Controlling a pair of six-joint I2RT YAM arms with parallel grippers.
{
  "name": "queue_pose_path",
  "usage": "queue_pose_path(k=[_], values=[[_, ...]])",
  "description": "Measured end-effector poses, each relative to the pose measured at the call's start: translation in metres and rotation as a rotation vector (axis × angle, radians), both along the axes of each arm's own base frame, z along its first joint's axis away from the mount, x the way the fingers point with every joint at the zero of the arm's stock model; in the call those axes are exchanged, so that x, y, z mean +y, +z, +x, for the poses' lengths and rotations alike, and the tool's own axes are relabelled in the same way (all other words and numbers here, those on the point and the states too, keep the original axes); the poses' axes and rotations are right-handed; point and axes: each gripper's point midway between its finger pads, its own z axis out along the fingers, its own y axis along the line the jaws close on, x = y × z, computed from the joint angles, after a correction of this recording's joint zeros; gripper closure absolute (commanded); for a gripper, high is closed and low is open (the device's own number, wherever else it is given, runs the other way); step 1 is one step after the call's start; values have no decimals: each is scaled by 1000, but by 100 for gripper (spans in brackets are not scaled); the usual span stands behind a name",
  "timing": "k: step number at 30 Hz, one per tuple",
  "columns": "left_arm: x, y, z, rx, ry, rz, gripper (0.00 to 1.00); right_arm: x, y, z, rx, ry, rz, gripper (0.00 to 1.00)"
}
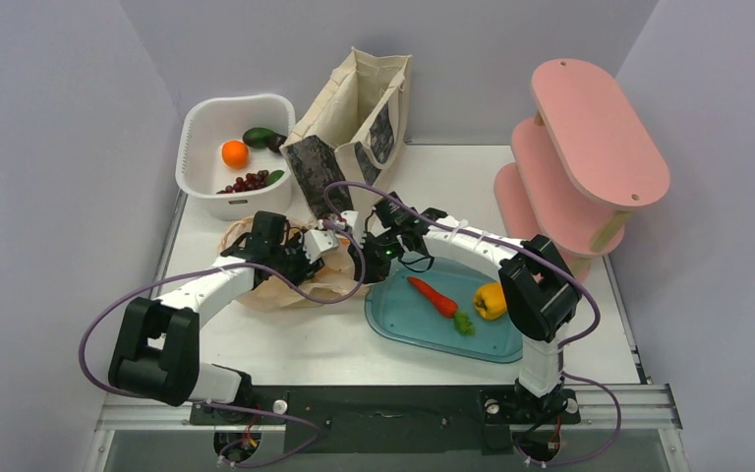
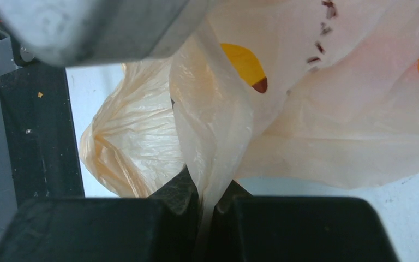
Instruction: Untie the knot of the grocery bags and take out the mixed food
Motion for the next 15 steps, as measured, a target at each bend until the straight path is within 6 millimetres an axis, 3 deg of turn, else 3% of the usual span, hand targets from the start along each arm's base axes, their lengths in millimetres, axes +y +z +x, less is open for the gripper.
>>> queue_pose_path(k=[5, 10, 15], values=[[-2, -4, 9, -8, -81, 49, 54, -6, -3, 6, -11, -14, -17, 100], [8, -15, -9, 21, -209, 116, 59, -8, -4, 9, -17, -24, -29, 100], [32, -20, -34, 117, -252, 98, 59, -7, -2, 11, -19, -30, -27, 100]])
